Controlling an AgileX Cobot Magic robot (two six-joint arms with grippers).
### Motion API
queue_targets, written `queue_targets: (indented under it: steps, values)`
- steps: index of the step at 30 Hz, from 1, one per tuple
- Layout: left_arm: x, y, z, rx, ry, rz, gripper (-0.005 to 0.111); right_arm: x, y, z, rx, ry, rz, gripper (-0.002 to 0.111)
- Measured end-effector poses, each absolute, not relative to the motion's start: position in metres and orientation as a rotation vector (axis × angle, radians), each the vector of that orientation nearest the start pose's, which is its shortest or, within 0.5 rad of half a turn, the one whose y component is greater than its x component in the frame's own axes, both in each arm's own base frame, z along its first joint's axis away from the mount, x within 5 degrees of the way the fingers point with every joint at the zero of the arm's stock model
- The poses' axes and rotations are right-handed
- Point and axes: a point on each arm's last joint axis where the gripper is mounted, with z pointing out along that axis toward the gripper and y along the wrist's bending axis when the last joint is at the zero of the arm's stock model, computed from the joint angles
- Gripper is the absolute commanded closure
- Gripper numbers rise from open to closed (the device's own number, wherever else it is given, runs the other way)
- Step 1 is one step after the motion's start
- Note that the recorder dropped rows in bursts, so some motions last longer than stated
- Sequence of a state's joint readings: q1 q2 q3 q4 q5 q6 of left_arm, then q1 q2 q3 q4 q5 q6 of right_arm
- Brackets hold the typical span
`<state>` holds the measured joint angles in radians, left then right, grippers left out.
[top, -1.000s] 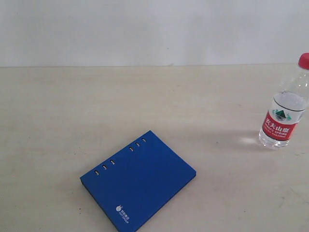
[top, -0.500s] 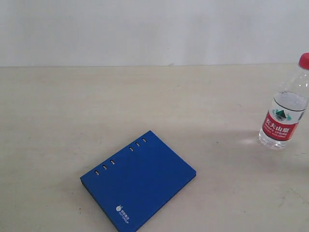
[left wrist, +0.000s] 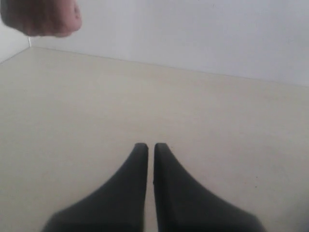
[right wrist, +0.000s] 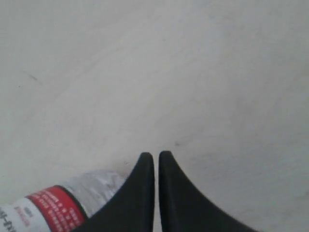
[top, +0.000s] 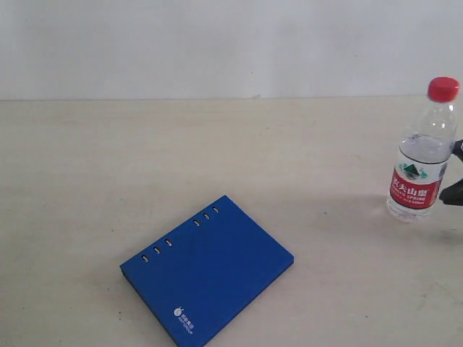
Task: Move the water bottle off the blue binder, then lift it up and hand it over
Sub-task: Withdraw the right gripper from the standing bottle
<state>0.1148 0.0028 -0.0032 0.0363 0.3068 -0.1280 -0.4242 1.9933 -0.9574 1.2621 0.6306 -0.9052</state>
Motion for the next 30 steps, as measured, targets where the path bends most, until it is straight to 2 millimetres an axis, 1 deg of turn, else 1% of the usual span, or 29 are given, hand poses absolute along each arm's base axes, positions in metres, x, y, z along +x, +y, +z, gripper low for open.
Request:
queue_targets:
  steps: [7, 9, 13, 18, 20, 23, 25, 27, 30]
  values:
    - [0.054, 0.007, 0.186, -0.194, 1.779, 0.025, 0.102, 0.353, -0.062, 0.1, 0.852, 2.424, 0.862, 0.108]
    - [0.054, 0.007, 0.186, -0.194, 1.779, 0.025, 0.102, 0.356, -0.057, 0.101, 0.877, 2.399, 0.888, 0.108]
    - [0.054, 0.007, 0.186, -0.194, 1.779, 0.025, 0.102, 0.36, -0.056, 0.104, 0.91, 2.359, 0.915, 0.108]
    - [0.054, 0.007, 0.186, -0.194, 1.779, 0.025, 0.102, 0.363, -0.057, 0.11, 0.866, 2.344, 0.906, 0.108]
    - [0.054, 0.007, 0.186, -0.194, 1.779, 0.025, 0.102, 0.363, -0.061, 0.119, 0.84, 2.323, 0.891, 0.108]
    - [0.054, 0.007, 0.186, -0.194, 1.779, 0.025, 0.102, 0.359, -0.076, 0.139, 0.789, 2.283, 0.828, 0.108]
    - [0.054, 0.007, 0.186, -0.194, 1.779, 0.025, 0.102, 0.352, -0.091, 0.158, 0.745, 2.264, 0.746, 0.108]
    - [0.054, 0.007, 0.186, -0.194, 1.779, 0.025, 0.102, 0.344, -0.1, 0.172, 0.71, 2.268, 0.664, 0.108]
    - [0.054, 0.007, 0.186, -0.194, 1.779, 0.025, 0.102, 0.33, -0.102, 0.187, 0.656, 2.261, 0.562, 0.108]
